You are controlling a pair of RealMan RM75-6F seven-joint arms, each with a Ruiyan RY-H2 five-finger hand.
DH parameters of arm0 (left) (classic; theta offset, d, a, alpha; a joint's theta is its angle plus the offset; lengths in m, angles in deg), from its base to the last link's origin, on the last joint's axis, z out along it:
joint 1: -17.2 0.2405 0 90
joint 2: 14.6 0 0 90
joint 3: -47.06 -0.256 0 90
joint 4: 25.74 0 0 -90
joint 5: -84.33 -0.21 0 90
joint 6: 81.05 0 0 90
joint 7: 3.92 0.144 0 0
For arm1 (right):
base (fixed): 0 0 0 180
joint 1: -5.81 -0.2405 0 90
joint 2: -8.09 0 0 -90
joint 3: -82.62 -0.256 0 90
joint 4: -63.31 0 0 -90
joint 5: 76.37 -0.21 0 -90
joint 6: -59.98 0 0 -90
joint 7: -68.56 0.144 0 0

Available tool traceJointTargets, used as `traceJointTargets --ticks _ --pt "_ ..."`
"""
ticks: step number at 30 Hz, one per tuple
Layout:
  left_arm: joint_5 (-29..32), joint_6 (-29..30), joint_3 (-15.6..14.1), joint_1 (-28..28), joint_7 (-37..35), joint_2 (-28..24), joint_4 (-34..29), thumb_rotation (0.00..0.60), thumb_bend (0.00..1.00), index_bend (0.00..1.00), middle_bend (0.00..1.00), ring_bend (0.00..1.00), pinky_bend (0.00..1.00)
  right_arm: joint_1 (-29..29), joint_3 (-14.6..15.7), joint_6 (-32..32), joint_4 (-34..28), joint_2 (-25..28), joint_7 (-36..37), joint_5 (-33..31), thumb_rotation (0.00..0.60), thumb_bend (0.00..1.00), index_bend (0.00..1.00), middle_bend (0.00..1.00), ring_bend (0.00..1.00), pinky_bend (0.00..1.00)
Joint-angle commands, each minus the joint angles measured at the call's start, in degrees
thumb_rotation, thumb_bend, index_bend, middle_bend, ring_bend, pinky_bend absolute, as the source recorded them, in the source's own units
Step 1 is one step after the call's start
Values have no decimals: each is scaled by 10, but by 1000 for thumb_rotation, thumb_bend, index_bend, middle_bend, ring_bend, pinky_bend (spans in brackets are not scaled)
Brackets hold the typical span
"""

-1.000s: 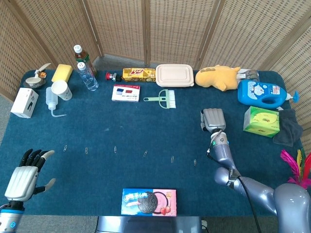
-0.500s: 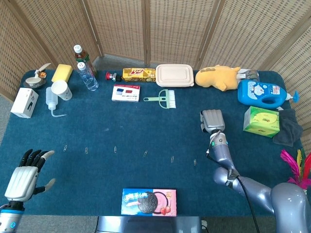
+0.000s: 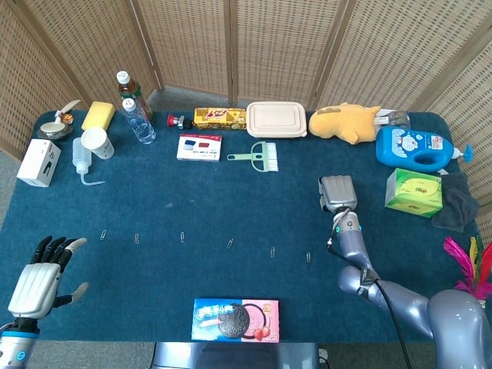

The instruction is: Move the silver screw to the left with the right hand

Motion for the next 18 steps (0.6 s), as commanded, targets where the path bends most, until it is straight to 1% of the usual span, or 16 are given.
traceJointTargets --ticks 1,11,18 --pt "0 -1 0 0 -1 0 1 600 395 143 185 107 19 -1 1 1 6 -4 -2 -1 600 423 473 845 906 778" --pt "4 -3 1 -1 -3 2 5 600 395 143 185 107 19 -5 0 7 27 -16 -9 -7 600 425 505 845 906 778" --pt "7 -4 1 -2 -2 2 6 600 395 143 185 107 19 -6 -1 13 42 -22 -8 -7 600 425 504 845 906 778"
